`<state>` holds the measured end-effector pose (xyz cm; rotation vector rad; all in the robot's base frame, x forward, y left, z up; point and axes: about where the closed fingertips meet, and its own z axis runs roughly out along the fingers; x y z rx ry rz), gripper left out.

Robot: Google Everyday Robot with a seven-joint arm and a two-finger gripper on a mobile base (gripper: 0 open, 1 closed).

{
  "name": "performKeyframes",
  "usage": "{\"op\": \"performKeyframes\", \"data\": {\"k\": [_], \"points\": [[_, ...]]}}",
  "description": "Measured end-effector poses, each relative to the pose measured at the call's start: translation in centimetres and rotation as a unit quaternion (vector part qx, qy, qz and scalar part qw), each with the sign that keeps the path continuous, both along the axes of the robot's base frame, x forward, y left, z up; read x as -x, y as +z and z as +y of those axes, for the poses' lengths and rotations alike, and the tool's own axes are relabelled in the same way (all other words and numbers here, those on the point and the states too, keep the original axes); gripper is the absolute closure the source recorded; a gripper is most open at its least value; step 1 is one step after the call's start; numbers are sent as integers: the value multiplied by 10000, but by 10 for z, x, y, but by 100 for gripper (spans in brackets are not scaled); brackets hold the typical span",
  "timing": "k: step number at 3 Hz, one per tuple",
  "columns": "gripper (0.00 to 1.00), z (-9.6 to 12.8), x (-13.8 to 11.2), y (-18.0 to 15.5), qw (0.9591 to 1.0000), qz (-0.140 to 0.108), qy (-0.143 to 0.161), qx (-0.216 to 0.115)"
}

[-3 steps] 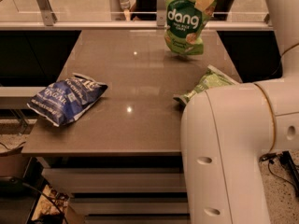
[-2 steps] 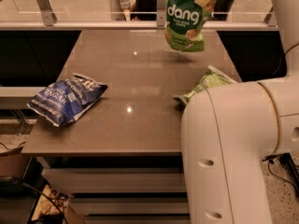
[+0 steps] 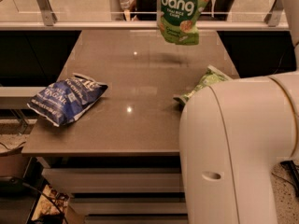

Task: Move green rice chip bag near blue chip bag

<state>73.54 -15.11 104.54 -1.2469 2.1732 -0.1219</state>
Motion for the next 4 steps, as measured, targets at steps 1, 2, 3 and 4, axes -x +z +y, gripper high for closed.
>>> {"op": "performKeyframes", "data": {"k": [1,2,3,4], "points": [[100,11,2,34,9986,-493,-81,152],[100,40,4,87,9903,-1380,-106,129],[100,64,27,125,9792,-1998,-250,-239],[82,60,50,137,9748,-2169,-409,-324]]}}
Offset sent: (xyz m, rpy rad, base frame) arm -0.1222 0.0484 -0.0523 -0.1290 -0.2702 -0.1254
